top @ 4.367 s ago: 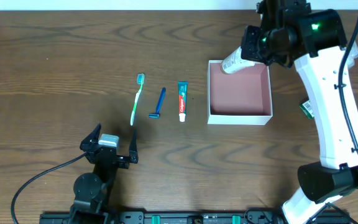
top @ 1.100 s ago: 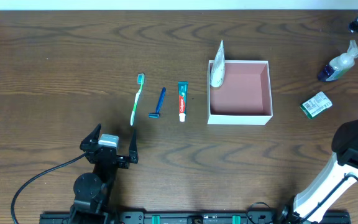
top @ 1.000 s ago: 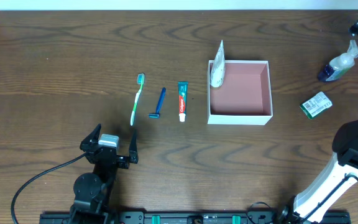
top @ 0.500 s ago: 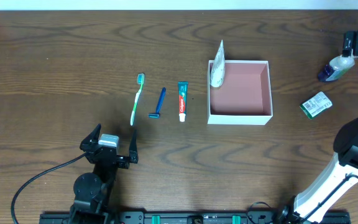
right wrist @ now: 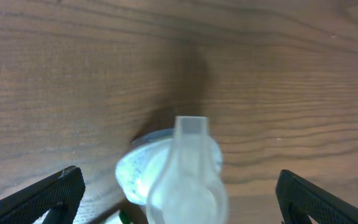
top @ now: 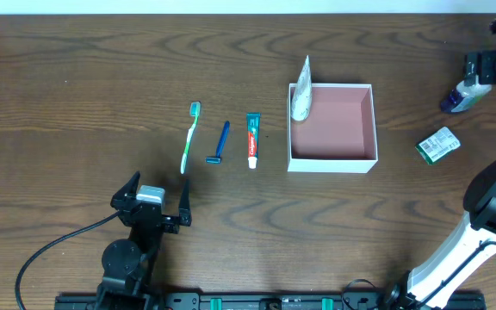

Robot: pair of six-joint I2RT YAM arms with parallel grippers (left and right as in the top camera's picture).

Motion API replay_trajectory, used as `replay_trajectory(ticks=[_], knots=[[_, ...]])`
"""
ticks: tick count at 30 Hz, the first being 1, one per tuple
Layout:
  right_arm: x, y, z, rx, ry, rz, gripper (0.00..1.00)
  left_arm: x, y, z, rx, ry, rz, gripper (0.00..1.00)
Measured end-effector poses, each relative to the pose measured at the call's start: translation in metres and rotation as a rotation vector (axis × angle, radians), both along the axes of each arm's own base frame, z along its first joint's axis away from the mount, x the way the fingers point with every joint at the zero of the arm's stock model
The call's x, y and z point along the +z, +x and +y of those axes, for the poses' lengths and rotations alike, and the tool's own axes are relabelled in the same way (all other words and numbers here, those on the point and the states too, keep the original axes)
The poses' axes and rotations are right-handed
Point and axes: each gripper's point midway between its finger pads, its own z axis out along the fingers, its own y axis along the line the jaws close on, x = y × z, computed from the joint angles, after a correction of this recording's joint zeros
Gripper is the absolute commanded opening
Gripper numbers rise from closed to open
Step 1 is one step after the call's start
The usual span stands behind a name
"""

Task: Pack container
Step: 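Move right gripper to the purple soap pump bottle and grasp it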

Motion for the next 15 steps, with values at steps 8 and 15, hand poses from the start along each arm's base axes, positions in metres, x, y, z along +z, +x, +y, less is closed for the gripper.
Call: replay_trajectory(ticks=[8, 15], knots=[[-0.018, -0.001, 0.004, 0.015, 0.021, 0.007, 0.85, 0.0, 0.0, 0.0, 0.0, 0.0, 0.0, 0.98], [-0.017, 0.001, 0.004, 0.018, 0.02, -0.001, 0.7, 0.0, 0.0, 0.0, 0.0, 0.0, 0.0, 0.98]])
